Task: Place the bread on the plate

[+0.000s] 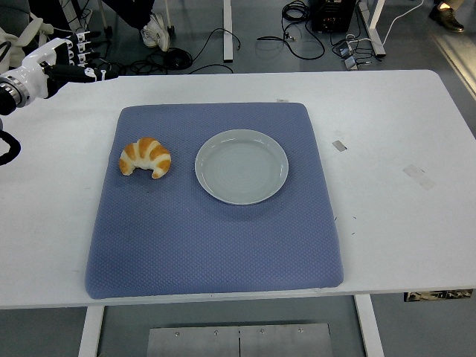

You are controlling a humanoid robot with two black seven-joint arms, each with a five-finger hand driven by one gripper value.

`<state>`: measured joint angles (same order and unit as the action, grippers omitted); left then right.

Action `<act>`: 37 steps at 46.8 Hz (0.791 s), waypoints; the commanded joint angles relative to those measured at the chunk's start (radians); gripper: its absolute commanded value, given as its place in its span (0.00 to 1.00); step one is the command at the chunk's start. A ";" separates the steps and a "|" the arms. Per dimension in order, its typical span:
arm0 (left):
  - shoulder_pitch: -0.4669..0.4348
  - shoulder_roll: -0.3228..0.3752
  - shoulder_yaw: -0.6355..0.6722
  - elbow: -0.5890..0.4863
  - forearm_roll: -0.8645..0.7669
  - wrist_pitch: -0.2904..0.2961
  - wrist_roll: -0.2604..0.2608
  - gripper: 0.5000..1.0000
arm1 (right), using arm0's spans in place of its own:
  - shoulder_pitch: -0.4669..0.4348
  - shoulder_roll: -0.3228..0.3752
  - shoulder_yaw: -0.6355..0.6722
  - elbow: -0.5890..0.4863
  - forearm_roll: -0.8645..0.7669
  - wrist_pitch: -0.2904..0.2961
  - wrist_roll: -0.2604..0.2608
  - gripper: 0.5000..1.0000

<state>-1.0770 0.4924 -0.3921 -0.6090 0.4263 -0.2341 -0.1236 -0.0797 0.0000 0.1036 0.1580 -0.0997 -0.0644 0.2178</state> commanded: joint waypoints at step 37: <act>-0.121 0.181 0.305 -0.383 0.195 0.102 0.180 0.97 | 0.000 0.000 0.001 0.000 0.000 0.000 0.000 1.00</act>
<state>-1.1983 0.6491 -0.0899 -0.9442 0.6066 -0.1473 0.0387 -0.0800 0.0000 0.1031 0.1580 -0.0997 -0.0644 0.2178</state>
